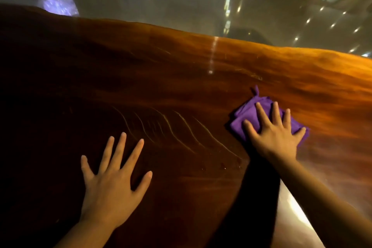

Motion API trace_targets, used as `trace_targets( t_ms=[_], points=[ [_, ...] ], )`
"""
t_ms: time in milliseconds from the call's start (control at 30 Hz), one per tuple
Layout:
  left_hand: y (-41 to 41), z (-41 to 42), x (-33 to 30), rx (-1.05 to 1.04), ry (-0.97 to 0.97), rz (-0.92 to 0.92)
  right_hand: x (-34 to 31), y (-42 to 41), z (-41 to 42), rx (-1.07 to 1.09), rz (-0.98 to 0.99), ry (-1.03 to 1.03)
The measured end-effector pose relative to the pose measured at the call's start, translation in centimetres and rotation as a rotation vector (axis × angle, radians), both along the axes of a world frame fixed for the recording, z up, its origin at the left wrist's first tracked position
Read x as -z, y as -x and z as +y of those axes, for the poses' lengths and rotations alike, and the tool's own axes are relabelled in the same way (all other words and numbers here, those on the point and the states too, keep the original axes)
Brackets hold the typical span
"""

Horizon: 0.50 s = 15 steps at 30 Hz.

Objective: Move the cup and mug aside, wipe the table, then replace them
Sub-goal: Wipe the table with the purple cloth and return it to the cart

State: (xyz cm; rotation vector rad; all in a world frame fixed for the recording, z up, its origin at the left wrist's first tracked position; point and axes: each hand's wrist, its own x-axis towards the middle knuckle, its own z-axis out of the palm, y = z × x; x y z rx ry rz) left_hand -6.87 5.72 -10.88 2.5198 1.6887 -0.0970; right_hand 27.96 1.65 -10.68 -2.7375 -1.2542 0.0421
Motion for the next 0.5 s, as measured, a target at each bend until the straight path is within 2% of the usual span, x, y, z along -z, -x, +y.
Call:
trace_targets(
  t_ms=[167,500],
  points=[
    [0.1,0.5,0.0,0.006,0.023,-0.01,-0.1,-1.4,7.9,0.199,0.021,0.013],
    [-0.1,0.2,0.2,0.0,0.021,-0.011,0.2,1.2,5.1,0.013,0.014,-0.014]
  ],
)
